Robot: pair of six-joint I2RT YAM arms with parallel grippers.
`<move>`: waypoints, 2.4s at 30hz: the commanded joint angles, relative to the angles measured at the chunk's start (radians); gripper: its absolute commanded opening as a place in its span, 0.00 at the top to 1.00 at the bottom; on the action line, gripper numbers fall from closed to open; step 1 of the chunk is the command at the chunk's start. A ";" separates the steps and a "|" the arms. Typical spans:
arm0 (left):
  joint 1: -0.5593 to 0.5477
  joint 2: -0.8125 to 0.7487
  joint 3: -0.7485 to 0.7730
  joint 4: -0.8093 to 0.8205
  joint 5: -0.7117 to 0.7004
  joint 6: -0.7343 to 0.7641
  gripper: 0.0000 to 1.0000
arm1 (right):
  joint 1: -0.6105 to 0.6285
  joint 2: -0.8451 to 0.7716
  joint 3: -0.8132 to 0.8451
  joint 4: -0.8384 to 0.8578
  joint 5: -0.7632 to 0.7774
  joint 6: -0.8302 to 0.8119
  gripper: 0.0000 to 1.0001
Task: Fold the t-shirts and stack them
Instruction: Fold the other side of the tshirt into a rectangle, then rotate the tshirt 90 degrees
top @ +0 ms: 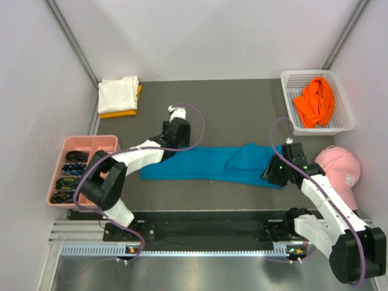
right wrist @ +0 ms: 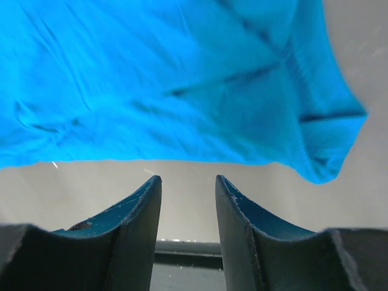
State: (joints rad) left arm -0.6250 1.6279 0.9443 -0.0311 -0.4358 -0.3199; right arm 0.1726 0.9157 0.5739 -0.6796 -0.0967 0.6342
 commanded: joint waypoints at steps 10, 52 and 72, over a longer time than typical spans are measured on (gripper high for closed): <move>0.030 -0.014 0.056 0.011 0.025 0.016 0.36 | 0.041 0.014 -0.069 0.061 0.018 0.093 0.56; 0.154 0.305 0.189 -0.095 0.086 -0.151 0.01 | 0.114 0.391 -0.039 0.334 0.094 0.116 0.08; 0.101 0.141 -0.087 -0.243 0.170 -0.306 0.01 | 0.114 0.790 0.314 0.354 0.051 0.068 0.07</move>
State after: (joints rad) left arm -0.4942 1.7374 0.9264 -0.0845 -0.3687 -0.5488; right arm 0.2794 1.5803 0.8524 -0.2539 -0.0299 0.7258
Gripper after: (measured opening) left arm 0.989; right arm 0.928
